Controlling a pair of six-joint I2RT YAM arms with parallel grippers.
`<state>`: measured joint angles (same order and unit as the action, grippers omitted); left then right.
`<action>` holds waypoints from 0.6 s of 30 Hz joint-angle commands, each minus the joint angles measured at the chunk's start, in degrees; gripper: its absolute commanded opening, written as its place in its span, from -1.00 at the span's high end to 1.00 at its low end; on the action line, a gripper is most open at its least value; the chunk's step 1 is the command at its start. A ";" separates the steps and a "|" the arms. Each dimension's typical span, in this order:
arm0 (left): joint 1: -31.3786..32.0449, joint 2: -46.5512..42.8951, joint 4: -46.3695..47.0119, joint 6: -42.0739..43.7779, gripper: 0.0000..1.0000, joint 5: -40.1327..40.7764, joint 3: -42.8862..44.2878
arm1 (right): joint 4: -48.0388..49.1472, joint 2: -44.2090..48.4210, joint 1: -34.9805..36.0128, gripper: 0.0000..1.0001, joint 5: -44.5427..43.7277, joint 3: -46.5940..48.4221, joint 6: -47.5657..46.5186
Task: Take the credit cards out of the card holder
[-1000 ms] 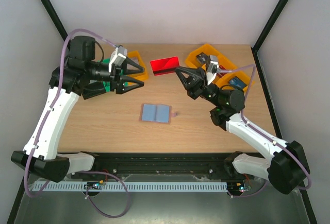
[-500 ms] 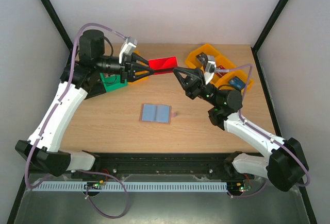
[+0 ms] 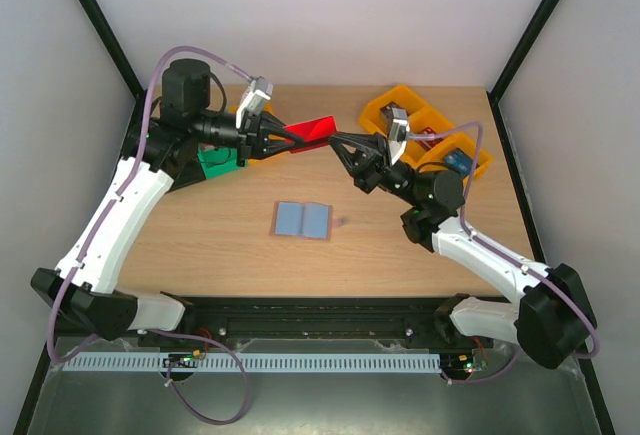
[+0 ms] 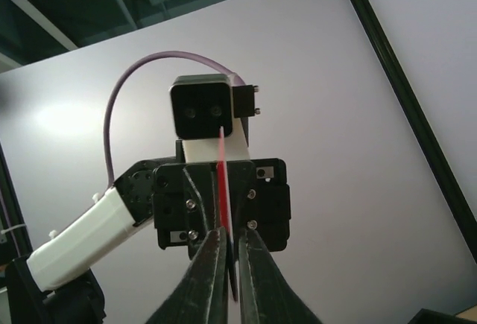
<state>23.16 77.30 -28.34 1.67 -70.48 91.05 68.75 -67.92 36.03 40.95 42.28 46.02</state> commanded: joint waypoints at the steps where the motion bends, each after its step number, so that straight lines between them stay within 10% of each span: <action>1: 0.27 -1.14 -8.71 10.13 0.95 4.07 1.45 | -10.86 2.18 -0.02 0.63 -0.02 2.70 -8.09; 5: 0.51 -2.20 -18.53 22.99 0.95 22.72 2.20 | -39.68 5.04 -0.78 -0.09 -3.49 11.14 -25.04; 12: 8.14 -2.90 -28.15 36.83 0.95 51.56 -1.35 | -78.60 3.35 -0.35 -0.22 -5.32 24.67 -56.16; 18: 11.37 -3.03 -30.10 37.87 0.95 49.83 -3.45 | -85.10 1.95 3.96 -0.23 -10.87 25.78 -70.69</action>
<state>33.89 75.31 -54.17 35.68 -24.03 88.53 -5.13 -65.36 38.06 33.78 67.85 -9.89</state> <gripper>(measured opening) 0.026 0.615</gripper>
